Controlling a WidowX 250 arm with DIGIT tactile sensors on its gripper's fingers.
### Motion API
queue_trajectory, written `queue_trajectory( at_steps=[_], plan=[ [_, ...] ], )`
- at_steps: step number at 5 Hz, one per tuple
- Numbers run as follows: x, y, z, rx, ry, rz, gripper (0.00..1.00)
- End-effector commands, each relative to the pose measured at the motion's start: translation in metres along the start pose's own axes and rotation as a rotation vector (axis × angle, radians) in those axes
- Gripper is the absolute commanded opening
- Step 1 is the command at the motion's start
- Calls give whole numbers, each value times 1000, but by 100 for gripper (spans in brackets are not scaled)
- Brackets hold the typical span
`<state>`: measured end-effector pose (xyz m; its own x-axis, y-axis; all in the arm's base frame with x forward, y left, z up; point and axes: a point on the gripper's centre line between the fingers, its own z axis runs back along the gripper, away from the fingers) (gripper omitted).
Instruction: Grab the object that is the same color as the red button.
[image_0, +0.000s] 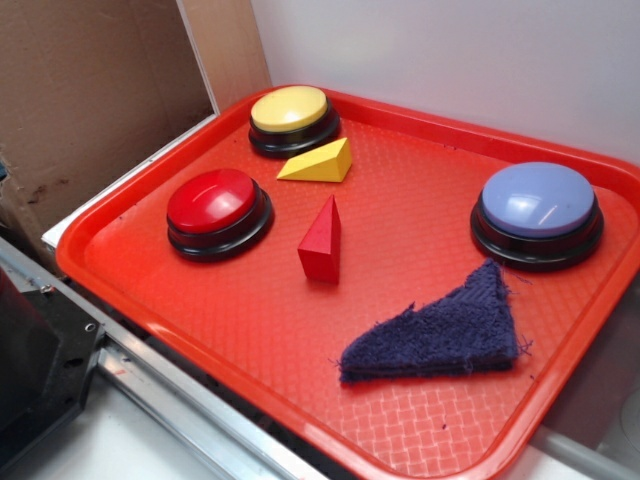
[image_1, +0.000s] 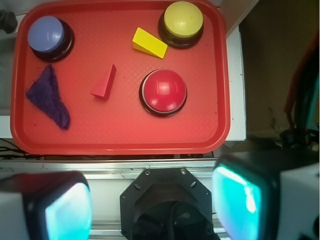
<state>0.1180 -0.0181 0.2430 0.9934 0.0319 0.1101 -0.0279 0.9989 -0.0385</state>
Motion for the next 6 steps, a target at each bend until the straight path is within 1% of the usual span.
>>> queue_trajectory(
  at_steps=[1, 2, 3, 4, 5, 6],
  plan=[
    [0, 0, 0, 0, 0, 0, 100],
    [45, -50, -32, -53, 83, -169, 100],
    [71, -105, -38, -21, 95, -278, 100],
    [48, -156, -35, -31, 95, -350, 100],
    [21, -189, -48, -5, 160, -390, 100],
    [21, -189, -48, -5, 160, -390, 100]
  ],
)
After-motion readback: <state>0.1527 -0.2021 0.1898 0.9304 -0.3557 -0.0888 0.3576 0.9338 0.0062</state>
